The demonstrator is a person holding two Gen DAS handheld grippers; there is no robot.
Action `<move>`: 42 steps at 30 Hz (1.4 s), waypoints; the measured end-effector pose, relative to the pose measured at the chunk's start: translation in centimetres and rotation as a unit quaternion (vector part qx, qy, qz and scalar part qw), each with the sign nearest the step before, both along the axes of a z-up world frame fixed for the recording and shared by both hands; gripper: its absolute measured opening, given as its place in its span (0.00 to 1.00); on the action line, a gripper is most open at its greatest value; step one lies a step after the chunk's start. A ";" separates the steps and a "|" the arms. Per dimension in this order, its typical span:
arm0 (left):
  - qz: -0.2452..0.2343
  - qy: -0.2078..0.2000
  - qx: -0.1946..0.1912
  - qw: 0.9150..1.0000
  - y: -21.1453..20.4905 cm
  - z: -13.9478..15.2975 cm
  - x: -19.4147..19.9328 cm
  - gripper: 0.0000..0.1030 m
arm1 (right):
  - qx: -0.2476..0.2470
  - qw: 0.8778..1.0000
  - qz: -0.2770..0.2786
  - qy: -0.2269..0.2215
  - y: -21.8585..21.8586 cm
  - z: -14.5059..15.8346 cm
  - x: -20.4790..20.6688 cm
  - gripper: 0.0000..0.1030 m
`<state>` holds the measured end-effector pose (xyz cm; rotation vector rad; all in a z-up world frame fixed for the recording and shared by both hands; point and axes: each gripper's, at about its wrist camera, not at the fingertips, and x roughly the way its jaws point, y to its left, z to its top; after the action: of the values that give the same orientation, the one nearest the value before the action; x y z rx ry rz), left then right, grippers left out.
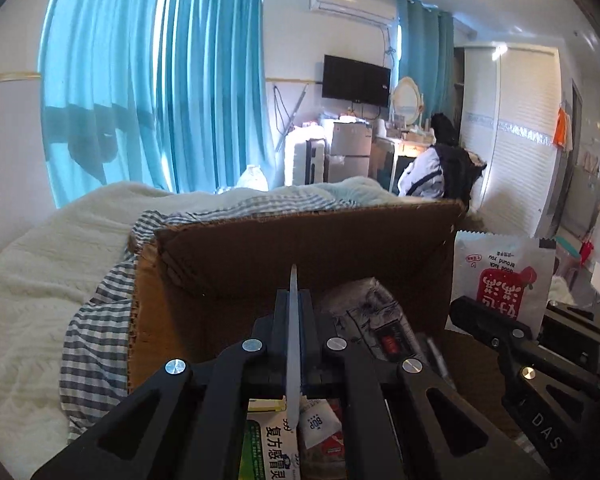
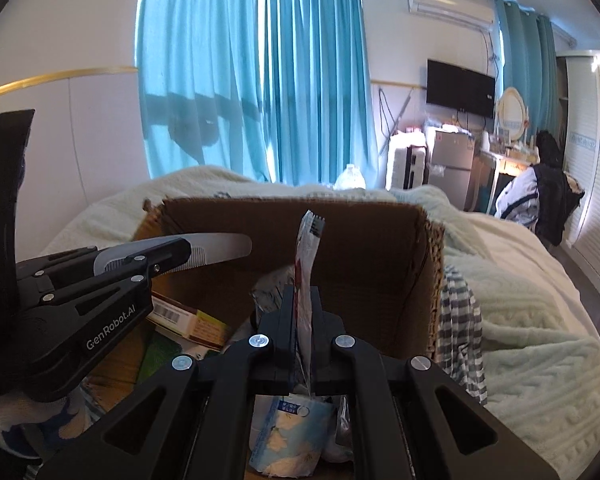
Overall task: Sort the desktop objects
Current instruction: 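Open both grippers to drop the comb and sachet into the box, then withdraw both open grippers up from the box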
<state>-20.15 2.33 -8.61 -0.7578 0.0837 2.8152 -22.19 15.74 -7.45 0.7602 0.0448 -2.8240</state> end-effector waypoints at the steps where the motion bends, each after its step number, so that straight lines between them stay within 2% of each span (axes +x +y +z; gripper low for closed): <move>1: 0.004 -0.002 -0.004 1.000 0.0 -0.3 -0.1 0.03 | -0.002 1.000 0.000 -0.006 0.0 -0.4 -0.2 0.03; 6: 0.017 -0.016 0.003 1.000 -0.4 -0.2 0.0 0.05 | 0.000 1.000 -0.015 -0.012 0.6 -0.6 0.1 0.06; 7: 0.018 -0.015 0.003 1.000 -0.4 0.1 0.2 0.05 | -0.002 1.000 -0.017 -0.009 0.7 -0.4 0.3 0.16; 8: 0.018 -0.014 0.004 1.000 -0.4 0.4 0.5 0.05 | -0.007 1.000 -0.018 -0.003 0.9 0.0 0.7 0.31; 10: 0.020 -0.011 0.003 1.000 -0.4 1.0 0.9 0.08 | -0.015 1.000 -0.018 0.010 0.7 0.7 1.3 0.42; 12: 0.022 -0.007 -0.001 1.000 -0.3 1.7 1.5 0.11 | -0.014 0.999 -0.025 0.021 0.7 1.5 1.9 0.45; 14: 0.022 -0.003 0.002 1.000 -0.4 2.3 2.1 0.34 | -0.018 0.999 -0.028 0.028 0.8 2.3 2.5 0.46; 15: 0.023 0.003 0.005 1.000 -0.5 2.8 2.5 0.65 | -0.021 0.999 -0.030 0.032 0.9 2.8 3.0 0.46; 16: 0.028 0.016 0.009 0.999 -0.7 3.3 3.1 0.75 | -0.023 0.999 -0.031 0.035 0.8 3.1 3.3 0.48; 18: 0.034 0.039 0.013 0.999 -0.9 4.4 4.2 0.76 | -0.028 0.998 -0.034 0.042 1.0 4.0 4.1 0.51; 23: 0.038 0.057 0.014 0.998 -1.1 6.8 6.1 0.81 | -0.042 0.996 -0.041 0.064 1.1 6.3 6.2 0.57; 25: 0.046 0.074 0.015 0.996 -1.3 7.8 7.3 0.93 | -0.043 0.996 -0.041 0.073 1.1 7.1 7.1 0.60; 27: 0.056 0.095 0.018 0.994 -1.6 8.8 8.6 0.99 | -0.044 0.995 -0.038 0.083 1.0 8.0 8.2 0.64; 32: 0.055 0.108 0.036 0.992 -2.3 11.2 11.2 1.00 | -0.040 0.991 -0.043 0.121 0.8 10.5 11.3 0.93; 37: 0.063 0.129 0.026 0.989 -2.8 13.4 14.0 1.00 | -0.042 0.986 -0.051 0.151 1.1 13.2 14.6 1.00; 42: 0.070 0.155 0.024 0.985 -3.5 15.1 16.8 1.00 | -0.034 0.984 -0.055 0.169 1.1 14.8 17.4 1.00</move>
<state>-3.30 -1.13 6.49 -0.3209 0.0144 3.0343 -4.81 16.87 7.36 0.2705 -0.0423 -3.0102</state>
